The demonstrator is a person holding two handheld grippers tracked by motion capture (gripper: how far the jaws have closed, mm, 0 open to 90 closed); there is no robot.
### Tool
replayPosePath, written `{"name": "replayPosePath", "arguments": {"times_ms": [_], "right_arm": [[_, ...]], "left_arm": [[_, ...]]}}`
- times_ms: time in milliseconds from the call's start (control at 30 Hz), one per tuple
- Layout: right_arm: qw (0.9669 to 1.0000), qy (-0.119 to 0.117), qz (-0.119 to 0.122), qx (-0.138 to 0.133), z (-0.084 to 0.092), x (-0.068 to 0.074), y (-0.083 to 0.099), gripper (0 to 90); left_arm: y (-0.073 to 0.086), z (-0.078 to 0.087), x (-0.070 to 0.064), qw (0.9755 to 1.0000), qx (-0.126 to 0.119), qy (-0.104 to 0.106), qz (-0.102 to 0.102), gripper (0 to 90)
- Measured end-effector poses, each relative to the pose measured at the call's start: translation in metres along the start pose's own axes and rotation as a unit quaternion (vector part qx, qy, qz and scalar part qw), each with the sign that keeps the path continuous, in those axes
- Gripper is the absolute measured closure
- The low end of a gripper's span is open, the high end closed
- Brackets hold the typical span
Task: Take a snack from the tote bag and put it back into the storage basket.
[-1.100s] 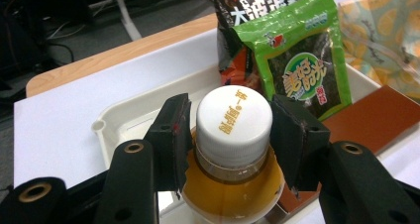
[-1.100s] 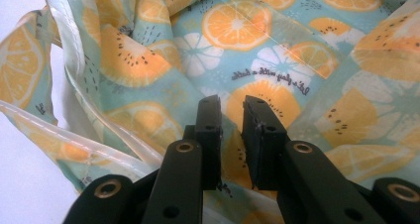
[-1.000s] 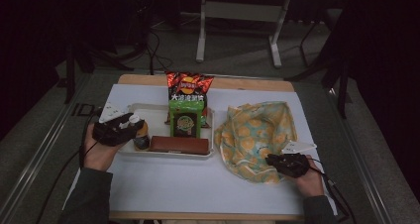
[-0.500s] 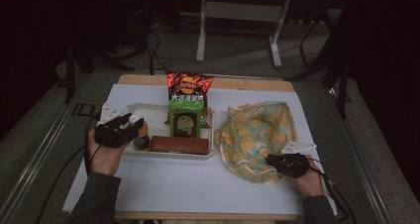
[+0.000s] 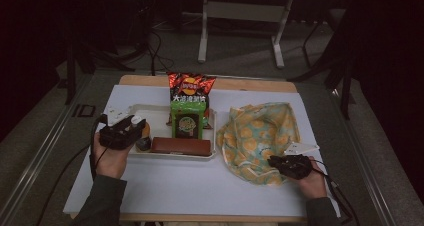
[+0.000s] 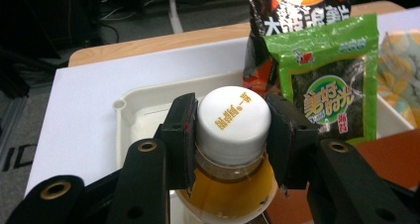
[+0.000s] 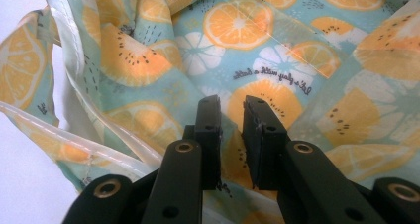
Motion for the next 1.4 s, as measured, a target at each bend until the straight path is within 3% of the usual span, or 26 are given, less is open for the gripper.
{"name": "replayPosePath", "arguments": {"times_ms": [200, 367, 600, 833, 1067, 1100, 1400], "right_arm": [[1.0, 0.0, 0.0, 0.0, 0.0, 0.0, 0.0001, 77.5], [1.0, -0.002, 0.002, 0.0, -0.0001, 0.0003, 0.0002, 77.4], [1.0, -0.003, 0.003, 0.002, -0.0001, 0.0005, 0.0005, 77.5], [1.0, -0.004, 0.005, 0.001, 0.0, 0.0012, 0.0007, 77.5], [1.0, -0.006, 0.004, 0.003, -0.0003, 0.0019, 0.001, 77.4], [1.0, -0.007, 0.005, 0.003, -0.0005, 0.0022, 0.0012, 77.4], [1.0, -0.007, 0.004, 0.003, -0.0005, 0.0023, 0.0011, 77.3]], "left_arm": [[0.0005, 0.002, 0.0033, 0.9995, 0.007, 0.028, -0.011, 58.0], [0.0009, 0.0035, 0.0036, 0.9977, 0.016, 0.054, -0.037, 58.0], [0.0014, 0.0047, 0.0039, 0.9956, 0.019, 0.076, -0.052, 58.0], [0.0013, 0.0051, 0.0048, 0.991, 0.024, 0.107, -0.077, 58.0], [0.0009, 0.0043, 0.0068, 0.988, 0.023, 0.128, -0.082, 58.0], [0.0006, 0.0041, 0.0068, 0.9861, 0.025, 0.139, -0.088, 58.1], [0.0004, 0.0043, 0.0091, 0.9795, 0.029, 0.173, -0.099, 58.1]]}}
Point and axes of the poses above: each handheld gripper's, and its own axes: z roughly backward along the jaws, y roughly out of its underside, x roughly to its left, the point moved 10 cm from there along -z, roughly forward along the jaws, and after that the axes turned 11 degrees about y, right-handed, at the moved point
